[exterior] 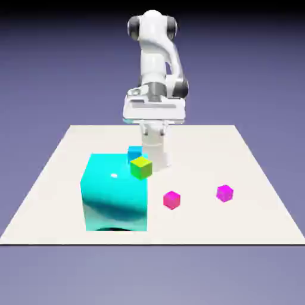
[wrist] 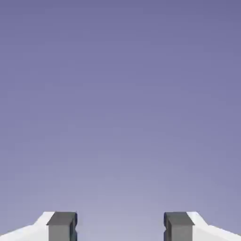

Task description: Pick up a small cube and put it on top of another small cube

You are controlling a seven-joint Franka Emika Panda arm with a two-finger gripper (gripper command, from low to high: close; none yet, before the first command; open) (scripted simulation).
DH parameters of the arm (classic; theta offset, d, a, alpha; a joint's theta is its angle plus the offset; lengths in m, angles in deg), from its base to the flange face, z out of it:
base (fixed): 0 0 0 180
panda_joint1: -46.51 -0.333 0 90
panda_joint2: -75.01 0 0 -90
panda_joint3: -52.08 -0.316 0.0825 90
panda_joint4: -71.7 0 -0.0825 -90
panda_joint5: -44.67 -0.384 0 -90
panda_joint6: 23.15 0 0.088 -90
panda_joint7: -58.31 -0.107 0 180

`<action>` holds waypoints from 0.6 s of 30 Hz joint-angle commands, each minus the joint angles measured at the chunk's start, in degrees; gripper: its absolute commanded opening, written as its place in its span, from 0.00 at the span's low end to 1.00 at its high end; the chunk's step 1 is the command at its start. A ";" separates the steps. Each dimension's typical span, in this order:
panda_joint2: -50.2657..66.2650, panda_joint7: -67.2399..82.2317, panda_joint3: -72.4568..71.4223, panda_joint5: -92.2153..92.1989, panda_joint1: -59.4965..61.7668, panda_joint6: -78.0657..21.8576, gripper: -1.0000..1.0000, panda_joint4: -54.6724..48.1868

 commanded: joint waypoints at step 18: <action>26.96 21.36 7.07 -3.63 -19.97 -15.31 0.50 3.16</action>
